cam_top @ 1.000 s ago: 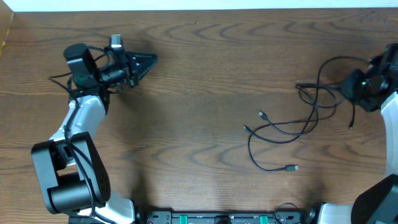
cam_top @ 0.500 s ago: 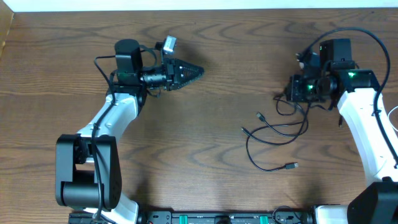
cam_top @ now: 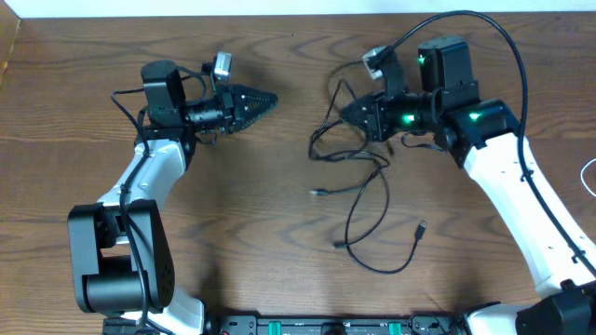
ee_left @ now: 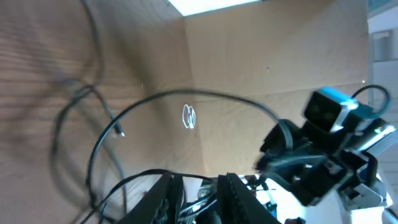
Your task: Untangle cables
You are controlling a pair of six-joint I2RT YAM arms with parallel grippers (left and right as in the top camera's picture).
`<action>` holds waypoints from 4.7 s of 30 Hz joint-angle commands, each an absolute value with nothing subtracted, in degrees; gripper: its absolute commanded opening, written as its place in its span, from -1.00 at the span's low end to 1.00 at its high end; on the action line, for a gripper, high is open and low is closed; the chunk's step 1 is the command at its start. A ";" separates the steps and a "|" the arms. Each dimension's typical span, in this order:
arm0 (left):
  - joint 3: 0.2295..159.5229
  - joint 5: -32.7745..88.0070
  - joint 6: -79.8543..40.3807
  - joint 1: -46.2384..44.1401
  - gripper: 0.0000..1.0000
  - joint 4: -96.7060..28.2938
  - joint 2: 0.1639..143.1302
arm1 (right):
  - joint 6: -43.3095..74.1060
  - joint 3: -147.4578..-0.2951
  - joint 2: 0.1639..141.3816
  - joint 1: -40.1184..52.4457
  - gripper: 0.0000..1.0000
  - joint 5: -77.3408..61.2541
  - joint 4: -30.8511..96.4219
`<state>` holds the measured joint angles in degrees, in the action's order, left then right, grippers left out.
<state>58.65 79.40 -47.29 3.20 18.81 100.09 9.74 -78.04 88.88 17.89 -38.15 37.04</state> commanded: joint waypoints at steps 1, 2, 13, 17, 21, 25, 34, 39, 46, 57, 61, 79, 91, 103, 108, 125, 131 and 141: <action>59.40 79.77 -46.33 1.54 -0.46 16.27 99.94 | 10.31 -78.19 89.06 16.43 -0.97 -20.45 43.68; 59.40 79.42 -46.33 0.91 -0.45 15.79 99.94 | 10.28 -77.60 89.06 16.45 -0.97 -15.77 45.80; 59.40 75.13 -46.30 -9.61 -0.06 6.09 99.94 | 16.29 -62.83 89.19 15.73 -0.97 -7.86 40.95; 59.40 73.41 -48.60 -11.55 -0.06 -5.87 99.94 | 19.31 -58.89 89.21 14.28 -0.97 -5.19 37.74; 59.40 68.71 -54.26 -11.81 -0.06 -24.95 99.94 | 21.65 -57.93 89.21 14.28 -0.97 1.63 36.99; 59.40 65.73 -63.26 -12.14 -0.06 -31.22 99.94 | 22.52 -57.93 89.21 14.28 -0.97 2.26 36.60; 59.40 54.24 -95.42 -17.96 0.96 -28.29 99.94 | 23.57 -57.93 89.21 14.31 -0.97 2.26 36.64; 59.40 53.56 -100.53 -21.63 0.91 -13.19 99.94 | 23.59 -57.93 89.21 14.33 -0.97 2.26 36.62; 59.40 48.29 -107.68 -26.26 0.41 -12.71 99.96 | 23.57 -57.93 89.21 14.33 -0.97 2.26 37.15; 59.40 38.98 -107.63 -26.44 -0.85 -12.71 99.96 | 23.55 -57.93 89.21 14.33 -0.97 2.26 37.76; 59.42 36.42 -104.57 -25.63 -0.85 -12.25 99.96 | 23.55 -57.93 89.21 14.33 -0.97 2.52 38.81; 59.59 54.85 -65.67 15.00 -0.85 -1.26 75.99 | 27.33 -57.95 89.21 7.70 -0.97 23.42 41.76; 59.57 45.54 -40.73 31.33 -0.85 -26.85 71.20 | 27.35 -63.66 89.21 -15.68 -0.97 10.22 42.46; 59.57 11.20 -35.88 31.33 -0.85 -36.18 71.22 | 22.20 -72.71 89.21 -20.25 -0.97 8.99 36.38; 59.57 -2.46 -48.34 31.33 -0.85 -40.95 71.22 | 22.20 -77.58 89.21 -23.77 -0.97 9.56 33.91; 59.57 -14.39 -59.55 33.56 -0.85 -50.57 73.76 | 17.45 -82.35 89.21 -26.33 -0.98 25.36 21.50; 59.57 -3.11 -68.31 34.04 -0.85 -50.61 73.76 | 15.79 -83.40 89.30 -26.15 -0.98 17.19 21.56; 59.40 26.37 -30.37 19.49 -0.85 -37.39 74.37 | 23.55 -83.11 92.90 -23.27 -0.98 -9.74 33.47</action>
<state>58.74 20.51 -41.71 24.32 -37.47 73.69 19.57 -82.65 90.41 -25.10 -1.72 30.96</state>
